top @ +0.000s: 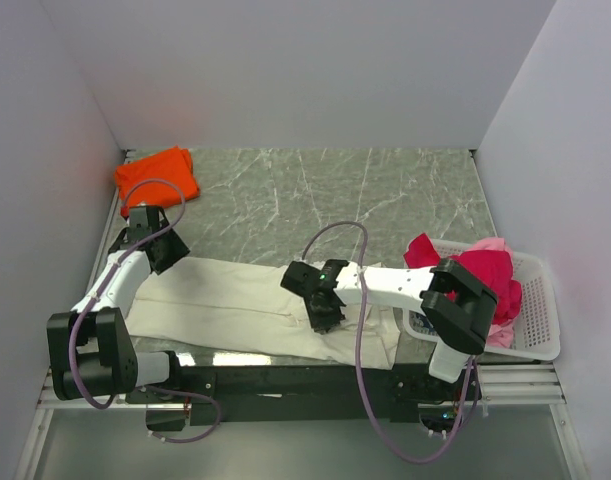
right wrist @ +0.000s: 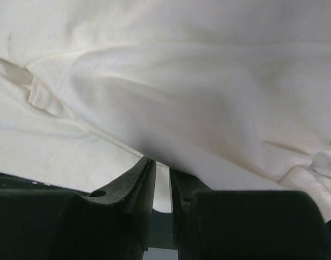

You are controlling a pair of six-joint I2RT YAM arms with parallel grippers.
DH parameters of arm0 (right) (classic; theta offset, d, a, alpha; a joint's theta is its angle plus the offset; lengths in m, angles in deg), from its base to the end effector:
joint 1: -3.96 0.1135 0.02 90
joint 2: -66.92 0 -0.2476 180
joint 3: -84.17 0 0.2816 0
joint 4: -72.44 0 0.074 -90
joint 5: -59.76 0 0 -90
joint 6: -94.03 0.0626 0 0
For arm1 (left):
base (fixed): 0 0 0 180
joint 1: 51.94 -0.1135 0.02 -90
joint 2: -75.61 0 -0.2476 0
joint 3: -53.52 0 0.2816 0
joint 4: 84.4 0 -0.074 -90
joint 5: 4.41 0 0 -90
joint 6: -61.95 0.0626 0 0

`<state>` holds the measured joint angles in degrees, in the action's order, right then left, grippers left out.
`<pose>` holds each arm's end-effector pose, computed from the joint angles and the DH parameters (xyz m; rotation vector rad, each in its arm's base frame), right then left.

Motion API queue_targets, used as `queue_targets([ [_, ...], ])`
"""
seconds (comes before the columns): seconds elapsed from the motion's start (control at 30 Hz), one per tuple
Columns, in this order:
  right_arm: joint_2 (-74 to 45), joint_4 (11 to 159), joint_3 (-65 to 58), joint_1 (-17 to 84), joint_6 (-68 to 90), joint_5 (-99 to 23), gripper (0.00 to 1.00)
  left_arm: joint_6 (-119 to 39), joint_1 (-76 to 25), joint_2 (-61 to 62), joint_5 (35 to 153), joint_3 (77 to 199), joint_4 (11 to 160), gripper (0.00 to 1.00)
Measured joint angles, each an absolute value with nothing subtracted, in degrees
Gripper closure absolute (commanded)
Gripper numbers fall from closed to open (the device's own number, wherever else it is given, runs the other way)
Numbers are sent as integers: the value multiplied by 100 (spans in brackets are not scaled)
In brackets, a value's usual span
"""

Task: Fold and stack the t-shirts
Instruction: Fold the tshirt

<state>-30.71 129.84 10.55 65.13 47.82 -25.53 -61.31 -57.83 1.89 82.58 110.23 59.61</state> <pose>0.1639 0.2870 0.1095 -0.4417 2.9506 0.1030 0.3001 0.0343 0.1598 -0.8579 2.3471 -0.1340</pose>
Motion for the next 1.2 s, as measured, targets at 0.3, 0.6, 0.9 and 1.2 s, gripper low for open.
queue_targets([
  [0.3,-3071,12943,1064,6443,4882,-2303,73,-6131,-5783,196,8228,11007,5959,46],
  [0.6,-3073,12720,1302,6434,4906,-2371,74,-6131,-5783,205,8228,11007,5959,46],
  [0.9,-3057,12735,1287,6416,4830,-2450,100,-6129,-5783,227,8225,11003,5964,46],
  [1.2,-3029,13155,788,6416,4598,-2837,100,-6127,-5783,227,8223,10916,5992,46],
])
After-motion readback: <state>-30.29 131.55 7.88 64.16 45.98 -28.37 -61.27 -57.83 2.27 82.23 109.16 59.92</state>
